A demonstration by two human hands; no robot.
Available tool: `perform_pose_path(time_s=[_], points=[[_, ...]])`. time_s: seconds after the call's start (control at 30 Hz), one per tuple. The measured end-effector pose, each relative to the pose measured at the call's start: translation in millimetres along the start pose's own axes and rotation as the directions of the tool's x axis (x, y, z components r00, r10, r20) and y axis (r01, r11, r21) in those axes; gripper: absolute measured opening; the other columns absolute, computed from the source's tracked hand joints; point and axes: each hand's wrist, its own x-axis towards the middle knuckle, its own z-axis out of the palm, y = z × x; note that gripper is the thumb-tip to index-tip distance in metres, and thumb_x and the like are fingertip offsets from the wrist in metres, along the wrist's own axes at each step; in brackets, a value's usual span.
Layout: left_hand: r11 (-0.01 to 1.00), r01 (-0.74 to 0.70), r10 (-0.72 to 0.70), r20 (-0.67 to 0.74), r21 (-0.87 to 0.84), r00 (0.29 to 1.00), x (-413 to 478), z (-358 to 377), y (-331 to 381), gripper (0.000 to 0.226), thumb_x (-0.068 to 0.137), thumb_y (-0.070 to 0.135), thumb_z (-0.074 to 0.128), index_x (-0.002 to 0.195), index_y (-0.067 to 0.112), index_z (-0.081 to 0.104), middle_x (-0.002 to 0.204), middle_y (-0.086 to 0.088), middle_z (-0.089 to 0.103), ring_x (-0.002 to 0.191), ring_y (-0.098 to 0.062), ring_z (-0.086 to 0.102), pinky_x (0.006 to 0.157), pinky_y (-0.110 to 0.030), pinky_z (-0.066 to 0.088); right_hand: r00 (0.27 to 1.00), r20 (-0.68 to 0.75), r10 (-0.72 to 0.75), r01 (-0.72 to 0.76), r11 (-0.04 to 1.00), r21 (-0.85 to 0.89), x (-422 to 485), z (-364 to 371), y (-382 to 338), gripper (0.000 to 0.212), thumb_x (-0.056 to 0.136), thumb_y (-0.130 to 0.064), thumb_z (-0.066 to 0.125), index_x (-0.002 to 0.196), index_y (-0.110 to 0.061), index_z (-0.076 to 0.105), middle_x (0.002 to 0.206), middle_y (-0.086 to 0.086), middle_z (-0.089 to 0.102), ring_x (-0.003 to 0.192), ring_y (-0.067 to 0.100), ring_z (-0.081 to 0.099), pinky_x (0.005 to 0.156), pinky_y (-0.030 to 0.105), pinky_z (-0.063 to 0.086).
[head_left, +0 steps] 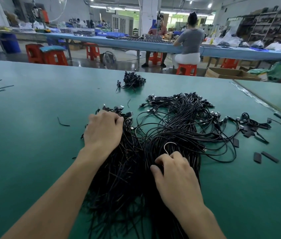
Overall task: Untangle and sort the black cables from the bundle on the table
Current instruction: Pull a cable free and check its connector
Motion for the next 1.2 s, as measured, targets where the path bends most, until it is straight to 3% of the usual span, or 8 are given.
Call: perform_pose_path(time_s=[0.17, 0.37, 0.57, 0.7, 0.8, 0.9, 1.03, 1.2], points=[[0.993, -0.06, 0.076, -0.157, 0.106, 0.985, -17.7, 1.7, 9.2, 0.035, 0.099, 0.038, 0.053, 0.134, 0.036, 0.055, 0.147, -0.004, 0.047, 0.13, -0.03, 0.04, 0.102, -0.049, 0.035, 0.996, 0.053, -0.073, 0.076, 0.995, -0.065, -2.4, 11.6, -0.4, 0.035, 0.103, -0.046, 0.037, 0.129, -0.03, 0.053, 0.12, -0.006, 0.048, 0.11, 0.015, 0.043, 0.092, 0.027, 0.038], [0.942, -0.328, 0.271, -0.418, -0.071, 0.867, -39.1, 1.1, 21.1, 0.008, 0.088, 0.024, 0.066, 0.094, 0.027, 0.071, 0.094, 0.009, 0.061, 0.088, -0.016, 0.054, 0.08, -0.035, 0.045, 0.997, 0.035, -0.067, 0.067, 0.998, 0.021, -0.6, 13.3, 2.6, 0.022, 0.101, -0.045, 0.046, 0.116, -0.035, 0.058, 0.109, -0.013, 0.048, 0.104, 0.01, 0.046, 0.09, 0.024, 0.038], [0.86, 0.0, 0.086, 0.144, -0.511, 0.986, -45.8, -1.5, 30.3, 0.016, 0.09, 0.048, 0.065, 0.088, 0.032, 0.067, 0.066, 0.009, 0.071, 0.064, -0.009, 0.069, 0.067, -0.038, 0.061, 0.995, 0.032, -0.095, 0.062, 0.83, 0.554, 5.5, -8.1, 0.7, 0.018, 0.1, -0.019, 0.054, 0.087, -0.032, 0.054, 0.078, -0.008, 0.062, 0.067, 0.003, 0.054, 0.06, 0.02, 0.044], [0.476, 0.415, 0.104, 0.518, -0.776, 0.849, -51.0, -3.6, 35.1, 0.022, 0.101, 0.036, 0.051, 0.118, 0.03, 0.065, 0.065, 0.003, 0.07, 0.055, -0.012, 0.064, 0.051, -0.025, 0.054, 0.943, 0.084, -0.322, 0.169, 0.681, 0.713, 1.8, -34.3, -10.4, 0.033, 0.101, -0.014, 0.047, 0.085, -0.042, 0.055, 0.066, -0.007, 0.06, 0.05, 0.007, 0.052, 0.05, 0.028, 0.045], [0.087, 0.461, 0.268, 0.466, -0.883, 0.843, -53.7, -3.0, 31.7, 0.045, 0.101, 0.0, 0.039, 0.126, 0.028, 0.064, 0.094, -0.016, 0.073, 0.073, -0.022, 0.07, 0.062, -0.028, 0.059, 0.896, 0.139, -0.421, 0.195, 0.656, 0.729, -2.3, -42.8, -17.7, 0.034, 0.101, -0.013, 0.048, 0.087, -0.042, 0.059, 0.064, -0.01, 0.053, 0.051, 0.011, 0.043, 0.047, 0.032, 0.039], [0.184, 0.307, 0.394, 0.356, -0.934, 0.847, -51.2, 0.5, 26.5, 0.07, 0.082, -0.026, 0.051, 0.116, 0.032, 0.072, 0.105, -0.008, 0.066, 0.087, -0.018, 0.065, 0.068, -0.03, 0.057, 0.831, 0.177, -0.527, 0.26, 0.65, 0.714, -8.8, -54.1, -25.2, 0.027, 0.101, -0.018, 0.05, 0.095, -0.04, 0.065, 0.07, -0.01, 0.058, 0.069, 0.027, 0.055, 0.063, 0.039, 0.049], [0.495, 0.157, 0.37, 0.371, -0.854, 0.852, -54.4, 4.2, 26.7, 0.022, 0.092, 0.008, 0.069, 0.097, 0.027, 0.078, 0.078, 0.006, 0.068, 0.07, -0.007, 0.063, 0.062, -0.022, 0.055, 0.719, 0.301, -0.627, 0.202, 0.602, 0.772, -13.5, -65.4, -29.1, 0.021, 0.1, -0.019, 0.055, 0.099, -0.034, 0.07, 0.079, -0.003, 0.07, 0.075, 0.005, 0.062, 0.073, 0.017, 0.047], [0.349, 0.109, -0.06, 0.095, -0.931, 0.994, -47.1, 9.1, 20.3, 0.038, 0.104, 0.036, 0.045, 0.086, 0.018, 0.074, 0.057, 0.006, 0.047, 0.05, -0.005, 0.045, 0.046, -0.02, 0.041, 0.73, 0.499, -0.466, 0.121, 0.807, 0.578, -7.3, -70.6, -4.8, 0.02, 0.096, -0.018, 0.059, 0.088, -0.033, 0.068, 0.08, 0.001, 0.073, 0.072, 0.011, 0.063, 0.074, 0.036, 0.053]])
